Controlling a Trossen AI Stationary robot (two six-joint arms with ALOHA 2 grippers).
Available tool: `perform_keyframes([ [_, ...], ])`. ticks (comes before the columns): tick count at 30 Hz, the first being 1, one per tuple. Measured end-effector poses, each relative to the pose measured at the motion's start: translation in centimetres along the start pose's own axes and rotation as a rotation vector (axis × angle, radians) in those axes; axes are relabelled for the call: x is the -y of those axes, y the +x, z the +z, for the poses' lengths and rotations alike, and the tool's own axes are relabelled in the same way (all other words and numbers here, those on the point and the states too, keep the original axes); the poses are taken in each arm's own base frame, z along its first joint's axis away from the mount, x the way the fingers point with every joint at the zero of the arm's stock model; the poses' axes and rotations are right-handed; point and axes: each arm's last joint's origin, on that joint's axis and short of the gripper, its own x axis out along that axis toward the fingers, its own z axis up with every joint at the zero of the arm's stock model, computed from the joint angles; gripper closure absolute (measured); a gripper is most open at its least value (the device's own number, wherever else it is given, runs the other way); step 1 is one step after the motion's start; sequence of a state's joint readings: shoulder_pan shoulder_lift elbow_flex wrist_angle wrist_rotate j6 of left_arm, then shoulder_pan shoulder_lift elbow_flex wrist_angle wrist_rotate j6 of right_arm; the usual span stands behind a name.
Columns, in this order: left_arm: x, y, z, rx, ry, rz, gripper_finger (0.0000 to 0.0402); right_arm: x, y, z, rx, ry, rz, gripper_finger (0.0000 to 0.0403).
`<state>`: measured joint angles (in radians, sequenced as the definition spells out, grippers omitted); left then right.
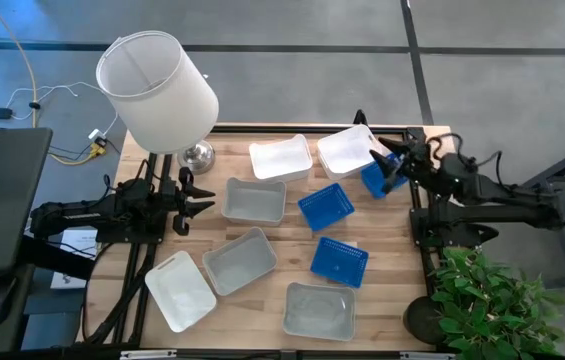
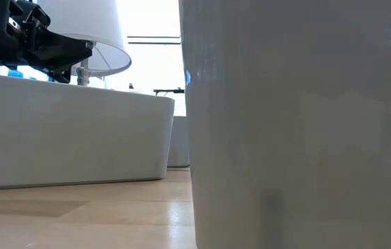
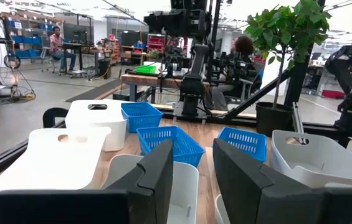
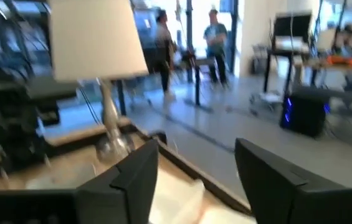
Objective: Stack baskets by color
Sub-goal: Stack the top blue bin on top of the middle blue bin
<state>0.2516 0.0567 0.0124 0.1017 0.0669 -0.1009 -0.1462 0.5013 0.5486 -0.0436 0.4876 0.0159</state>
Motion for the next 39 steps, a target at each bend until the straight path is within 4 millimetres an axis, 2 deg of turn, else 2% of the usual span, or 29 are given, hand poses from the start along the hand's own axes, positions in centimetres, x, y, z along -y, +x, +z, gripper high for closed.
perform_keyframes([
  [7,0.0,0.0,0.0,0.0,0.0,0.0,0.03,-0.4,0.9,1.9,-0.202,-0.091,-0.041,0.0152],
  [10,0.0,0.0,0.0,0.0,0.0,0.0,0.03,-0.2,0.5,2.5,-0.348,-0.033,-0.071,0.0151],
  [15,0.0,0.0,0.0,0.0,0.0,0.0,0.03,0.4,-0.6,2.7,-0.669,0.126,-0.221,0.0151],
  [19,0.0,0.0,0.0,0.001,-0.002,0.0,0.03,0.1,-0.3,2.4,-0.819,0.17,-0.285,0.0151],
  [23,0.0,0.0,0.0,0.001,-0.025,0.0,0.03,-0.6,1.2,0.3,-0.959,0.144,-0.3,0.0151],
  [29,0.0,0.0,0.1,0.009,-0.027,-0.001,0.03,0.0,3.3,-5.6,-1.178,0.048,-0.373,0.0151],
  [33,0.0,0.0,0.3,0.029,-0.025,-0.003,0.03,0.5,4.1,-8.4,-1.181,0.107,-0.371,0.0151],
  [39,0.0,0.0,0.3,0.032,-0.025,-0.003,0.03,0.6,4.7,-10.0,-1.134,0.162,-0.337,0.0151],
])
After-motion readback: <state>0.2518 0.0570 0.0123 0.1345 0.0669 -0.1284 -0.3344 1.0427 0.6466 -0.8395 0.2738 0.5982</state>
